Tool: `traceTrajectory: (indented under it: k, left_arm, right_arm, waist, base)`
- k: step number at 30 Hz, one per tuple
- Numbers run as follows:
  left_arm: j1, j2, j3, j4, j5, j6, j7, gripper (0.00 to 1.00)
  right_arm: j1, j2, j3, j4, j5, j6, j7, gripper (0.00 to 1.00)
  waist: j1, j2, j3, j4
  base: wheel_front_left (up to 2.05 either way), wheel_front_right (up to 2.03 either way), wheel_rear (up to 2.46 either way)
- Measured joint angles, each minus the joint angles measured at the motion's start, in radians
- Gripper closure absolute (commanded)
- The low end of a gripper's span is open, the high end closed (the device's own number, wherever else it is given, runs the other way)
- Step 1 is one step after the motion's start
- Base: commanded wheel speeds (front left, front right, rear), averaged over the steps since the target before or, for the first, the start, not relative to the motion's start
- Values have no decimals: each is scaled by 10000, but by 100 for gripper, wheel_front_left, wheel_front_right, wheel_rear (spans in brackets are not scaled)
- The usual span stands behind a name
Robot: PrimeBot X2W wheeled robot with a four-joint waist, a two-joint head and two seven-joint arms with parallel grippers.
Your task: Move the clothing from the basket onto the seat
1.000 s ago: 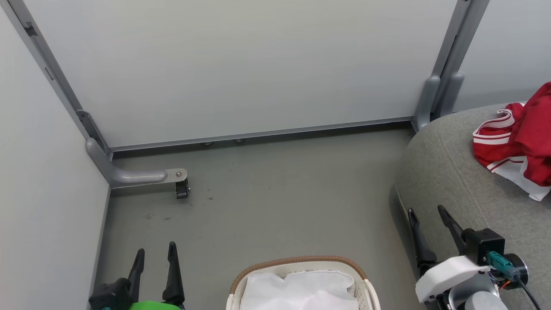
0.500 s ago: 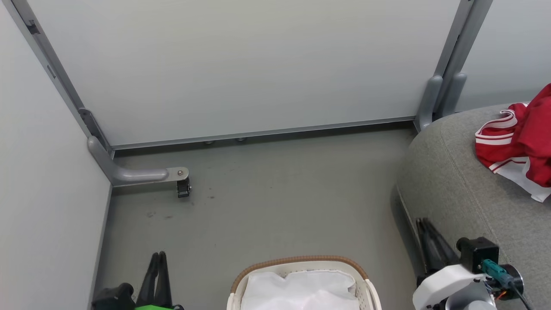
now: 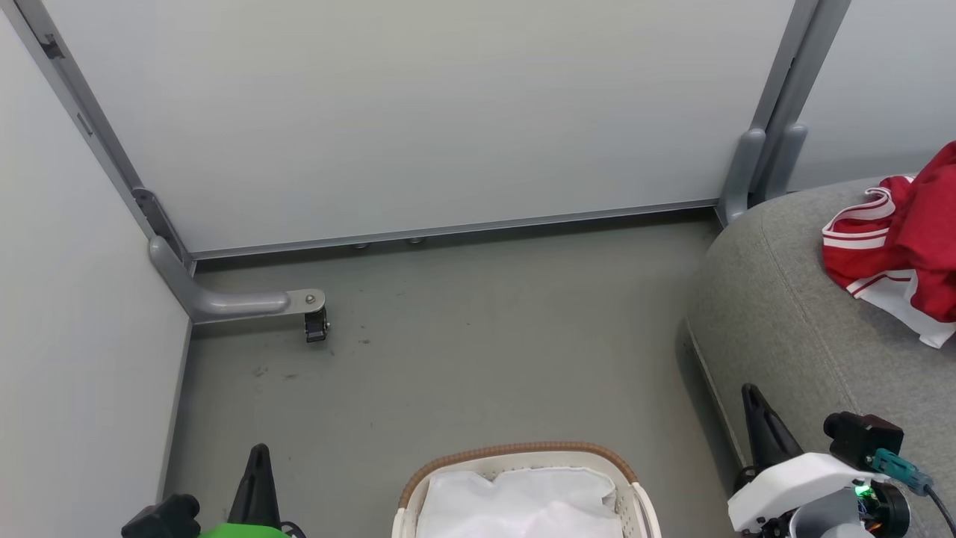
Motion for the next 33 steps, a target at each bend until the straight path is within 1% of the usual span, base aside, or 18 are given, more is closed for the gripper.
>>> traceTrajectory:
  k: [15, 33]
  left_arm:
    - [-307, -2, 426, -180, -2102, -132, 642, 100]
    - [-646, -2, 842, -303, -4100, -303, 1262, 100]
  right_arm:
    - [-26, -10, -176, -282, 2485, 0, 619, 100]
    - [-83, -29, -387, -543, 4934, 0, 1239, 100]
  waist:
    - [0, 0, 39, -52]
    - [0, 0, 87, -113]
  base:
    - [0, 0, 0]
    - [0, 0, 0]
